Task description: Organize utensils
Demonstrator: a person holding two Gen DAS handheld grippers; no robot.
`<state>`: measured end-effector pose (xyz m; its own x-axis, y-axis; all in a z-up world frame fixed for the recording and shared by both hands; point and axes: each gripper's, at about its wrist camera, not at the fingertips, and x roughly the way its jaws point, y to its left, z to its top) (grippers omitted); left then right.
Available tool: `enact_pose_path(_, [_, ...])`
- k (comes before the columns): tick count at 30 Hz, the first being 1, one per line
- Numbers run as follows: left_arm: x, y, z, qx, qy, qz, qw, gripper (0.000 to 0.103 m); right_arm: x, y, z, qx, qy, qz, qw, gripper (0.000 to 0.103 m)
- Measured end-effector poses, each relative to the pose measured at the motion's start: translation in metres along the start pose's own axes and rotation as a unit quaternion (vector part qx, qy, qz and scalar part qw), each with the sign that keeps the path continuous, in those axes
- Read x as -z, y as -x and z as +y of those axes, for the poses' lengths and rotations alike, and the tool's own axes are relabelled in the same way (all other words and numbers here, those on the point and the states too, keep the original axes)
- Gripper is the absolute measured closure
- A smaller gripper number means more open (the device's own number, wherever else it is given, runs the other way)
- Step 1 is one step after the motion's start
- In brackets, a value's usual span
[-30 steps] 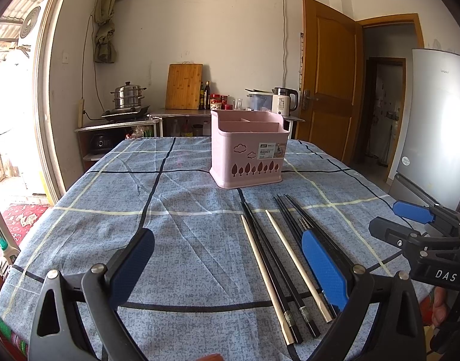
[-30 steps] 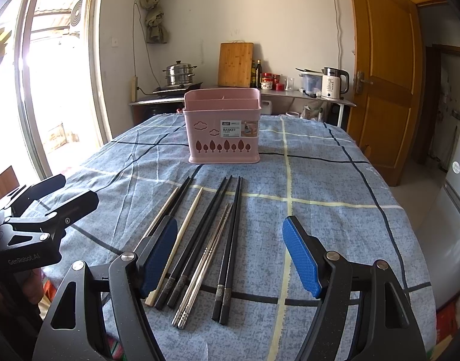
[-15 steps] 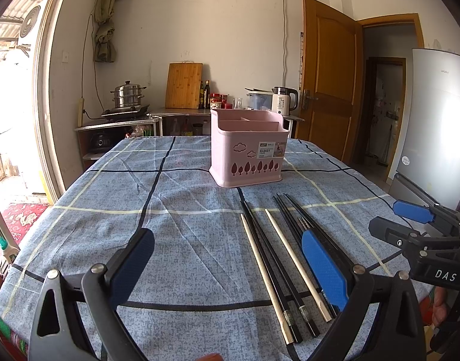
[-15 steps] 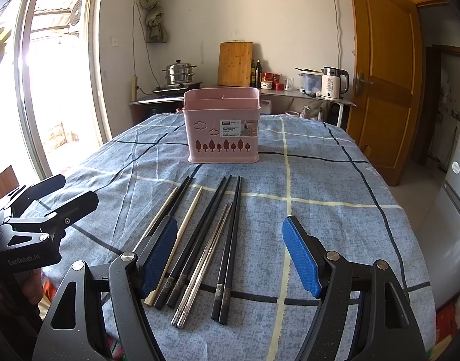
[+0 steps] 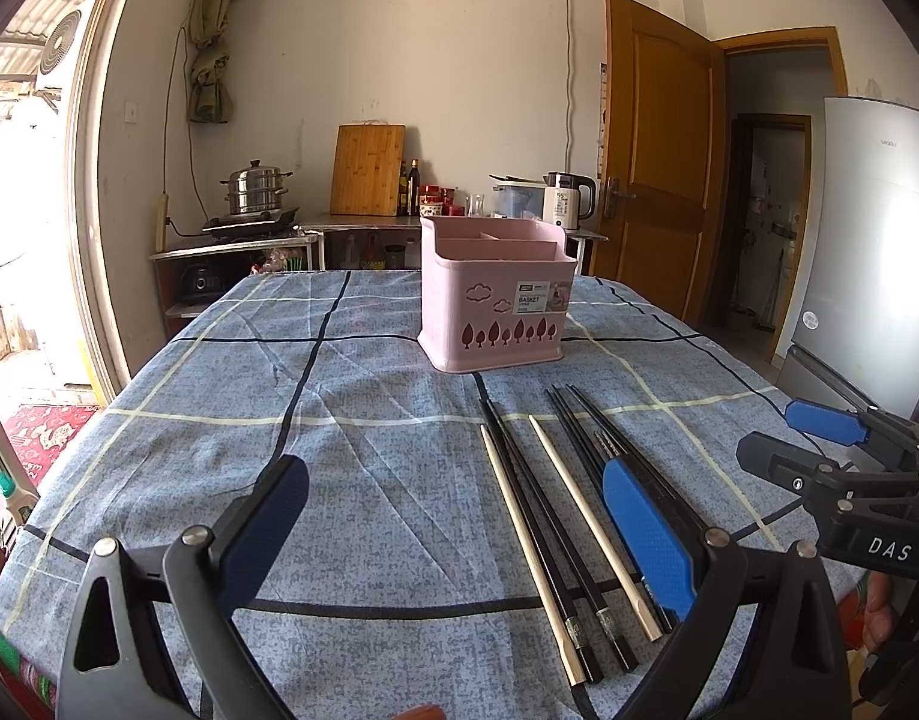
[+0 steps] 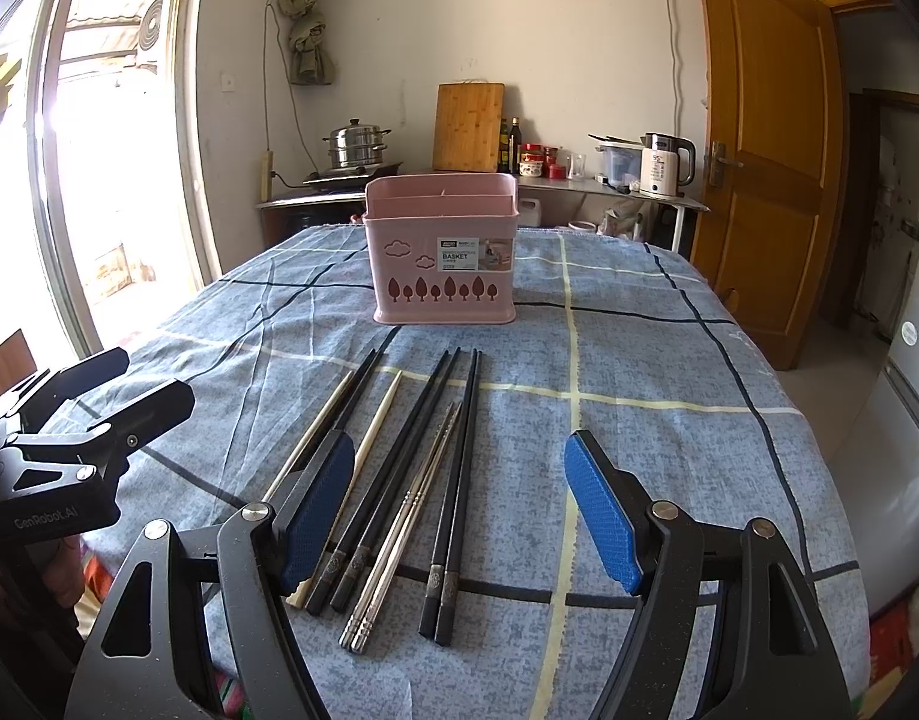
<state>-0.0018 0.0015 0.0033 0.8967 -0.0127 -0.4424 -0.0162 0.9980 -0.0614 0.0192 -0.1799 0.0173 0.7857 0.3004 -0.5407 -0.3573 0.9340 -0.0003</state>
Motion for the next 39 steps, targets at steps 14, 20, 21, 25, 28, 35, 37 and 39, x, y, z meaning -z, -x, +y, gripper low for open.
enact_pose_path(14, [0.0,-0.007,-0.001,-0.004,-0.003,0.006,1.0,0.003,0.001,-0.006,-0.004,-0.002,-0.002,0.006,1.0,0.03])
enact_pose_path(20, [0.001,-0.024,0.0,-0.007,-0.008,0.028,0.9996,0.003,0.0,-0.016,-0.006,0.003,-0.001,0.021,1.0,0.03])
enact_pose_path(21, [0.001,-0.028,0.001,-0.006,-0.007,0.034,0.9994,0.003,0.0,-0.018,-0.007,0.004,-0.002,0.023,1.0,0.03])
enact_pose_path(25, [0.0,-0.044,0.006,-0.006,0.0,0.052,0.9986,0.004,-0.003,-0.029,-0.013,0.005,-0.007,0.036,0.999,0.03])
enact_pose_path(28, [-0.001,-0.059,0.008,-0.008,0.002,0.071,0.9975,0.007,-0.006,-0.038,-0.017,-0.002,-0.012,0.049,0.999,0.03])
enact_pose_path(35, [0.0,-0.098,0.015,0.027,0.038,0.161,0.9859,0.018,-0.014,-0.069,-0.02,-0.009,-0.006,0.092,0.996,0.053])
enact_pose_path(37, [-0.001,-0.106,0.014,0.019,0.038,0.171,0.9843,0.019,-0.017,-0.081,-0.02,-0.007,-0.002,0.106,0.994,0.06])
enact_pose_path(39, [-0.001,-0.114,0.014,0.019,0.04,0.183,0.9821,0.024,-0.018,-0.091,-0.021,-0.011,-0.004,0.118,0.993,0.063])
